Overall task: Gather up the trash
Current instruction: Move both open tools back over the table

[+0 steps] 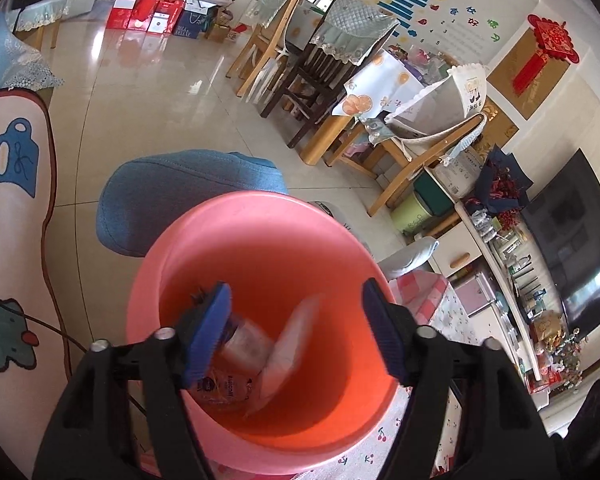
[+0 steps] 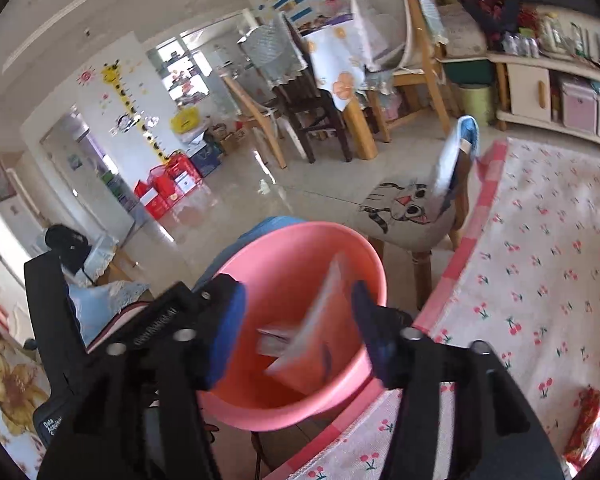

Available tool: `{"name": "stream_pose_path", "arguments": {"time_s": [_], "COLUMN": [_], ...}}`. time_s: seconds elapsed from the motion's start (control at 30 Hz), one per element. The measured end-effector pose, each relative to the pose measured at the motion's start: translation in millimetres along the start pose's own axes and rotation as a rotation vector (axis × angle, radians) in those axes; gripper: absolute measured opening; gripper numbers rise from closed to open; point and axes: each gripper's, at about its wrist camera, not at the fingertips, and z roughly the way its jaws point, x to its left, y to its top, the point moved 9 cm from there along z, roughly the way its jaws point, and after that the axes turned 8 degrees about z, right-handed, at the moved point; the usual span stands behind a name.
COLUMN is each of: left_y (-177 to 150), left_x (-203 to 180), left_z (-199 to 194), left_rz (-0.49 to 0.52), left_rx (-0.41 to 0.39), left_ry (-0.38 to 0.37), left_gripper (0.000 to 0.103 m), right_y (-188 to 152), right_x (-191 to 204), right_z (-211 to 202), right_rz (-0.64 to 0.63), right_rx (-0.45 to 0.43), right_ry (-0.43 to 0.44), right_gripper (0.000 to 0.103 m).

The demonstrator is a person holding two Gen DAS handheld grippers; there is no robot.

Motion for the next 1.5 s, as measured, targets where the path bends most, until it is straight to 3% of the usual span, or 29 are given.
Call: {"name": "stream_pose_path", "arguments": {"time_s": [0.27,0.53,0.93,1.17,1.5], "left_y": [-1.3,-6.7,-40.5,-59.7,-86.5], "left_x": [-20.6,-46.2,-116.9,-144.5,-178.3], "left_z": [-4.1,-11.8,-28.7,-43.1,-61.4], "left_rz": [0.107,0.133,0.461,0.539,0.675], "left_rx": [-0.076,-0.117,-0.075,-0.077,-0.098], "left_ry": [-0.012,-0.111,-0.137,-0.186,-0.228], "left_gripper": [0.083,0.088,0.089,0.089,0.089], "right_y": [-0.6,-4.6,-13.4,-25.1,-40.8], "right_x": [-28.6,-53.5,-99.8,-127.8,-174.3], "right_z": [-48.5,-100.0,-180.0,-220.1,-258.0], "right_rz": [-0.047,-0.094,-0.115,-0.099,-0.017], "right_rx": [-0.091,-0.154,-0.248,-0.286,-0.314], "right_ry": [-0.137,-0.256,-0.396,-0.462,-0.491], "right_gripper": [0.089,0.091,0.093,0.094,0.095]}}
